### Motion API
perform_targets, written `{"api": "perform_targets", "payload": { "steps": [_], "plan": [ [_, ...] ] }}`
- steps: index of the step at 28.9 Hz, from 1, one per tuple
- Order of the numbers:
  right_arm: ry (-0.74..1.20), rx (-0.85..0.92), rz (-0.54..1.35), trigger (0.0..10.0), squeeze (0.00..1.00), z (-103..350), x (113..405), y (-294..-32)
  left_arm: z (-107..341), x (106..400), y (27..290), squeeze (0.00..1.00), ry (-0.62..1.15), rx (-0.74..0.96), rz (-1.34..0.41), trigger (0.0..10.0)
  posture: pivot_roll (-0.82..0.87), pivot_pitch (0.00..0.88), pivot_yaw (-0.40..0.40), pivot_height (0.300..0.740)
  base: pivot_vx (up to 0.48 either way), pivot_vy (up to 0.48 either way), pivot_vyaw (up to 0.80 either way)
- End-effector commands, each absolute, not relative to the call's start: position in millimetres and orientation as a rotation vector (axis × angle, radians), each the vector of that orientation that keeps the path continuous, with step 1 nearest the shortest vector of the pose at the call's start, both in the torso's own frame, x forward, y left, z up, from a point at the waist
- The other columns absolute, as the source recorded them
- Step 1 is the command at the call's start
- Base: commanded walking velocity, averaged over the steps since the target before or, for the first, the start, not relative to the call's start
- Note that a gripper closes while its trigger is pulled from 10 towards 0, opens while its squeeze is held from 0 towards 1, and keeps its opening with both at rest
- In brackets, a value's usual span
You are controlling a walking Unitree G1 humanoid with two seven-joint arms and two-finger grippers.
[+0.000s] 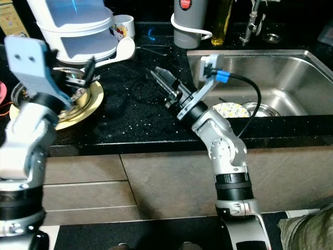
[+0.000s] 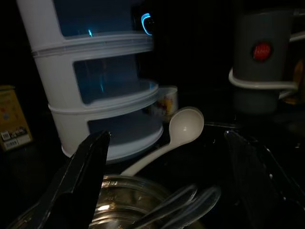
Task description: Kitchen organization
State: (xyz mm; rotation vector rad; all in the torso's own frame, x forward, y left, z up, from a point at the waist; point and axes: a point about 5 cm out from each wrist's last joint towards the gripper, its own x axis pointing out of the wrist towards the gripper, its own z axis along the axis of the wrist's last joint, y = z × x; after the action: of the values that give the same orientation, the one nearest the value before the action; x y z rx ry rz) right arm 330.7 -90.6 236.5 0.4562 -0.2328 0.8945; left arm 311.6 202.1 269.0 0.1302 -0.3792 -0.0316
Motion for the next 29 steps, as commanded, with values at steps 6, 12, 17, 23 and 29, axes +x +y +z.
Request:
{"api": "perform_targets", "payload": {
  "steps": [6,12,17,23,29],
  "plan": [
    [-0.199,0.398,0.905,10.0,0.00,226.3,324.8,-89.8,266.4,327.1,217.1,0.00,-0.348,0.185,-0.046,10.0,0.00,0.071,-0.046,0.732,0.000,0.000,0.00],
    [-0.224,0.442,0.960,10.0,0.00,230.6,311.7,-97.8,260.7,339.5,207.8,0.00,-0.311,0.211,-0.133,10.0,-0.02,0.083,-0.034,0.732,0.000,0.000,0.00],
    [-0.242,0.480,1.059,10.0,0.00,233.9,296.4,-100.5,252.8,344.5,183.5,0.00,-0.284,0.283,-0.254,10.0,-0.03,0.090,-0.025,0.732,0.000,0.000,0.00],
    [-0.226,0.471,1.153,10.0,0.00,232.3,284.0,-94.6,245.8,344.6,171.5,0.00,-0.258,0.404,-0.316,10.0,-0.03,0.093,-0.025,0.732,0.000,0.000,0.00],
    [-0.215,0.473,1.149,10.0,0.00,231.8,283.8,-94.5,241.6,344.6,167.2,0.00,-0.228,0.500,-0.313,10.0,-0.02,0.090,-0.025,0.732,0.000,0.000,0.00]
  ]
}}
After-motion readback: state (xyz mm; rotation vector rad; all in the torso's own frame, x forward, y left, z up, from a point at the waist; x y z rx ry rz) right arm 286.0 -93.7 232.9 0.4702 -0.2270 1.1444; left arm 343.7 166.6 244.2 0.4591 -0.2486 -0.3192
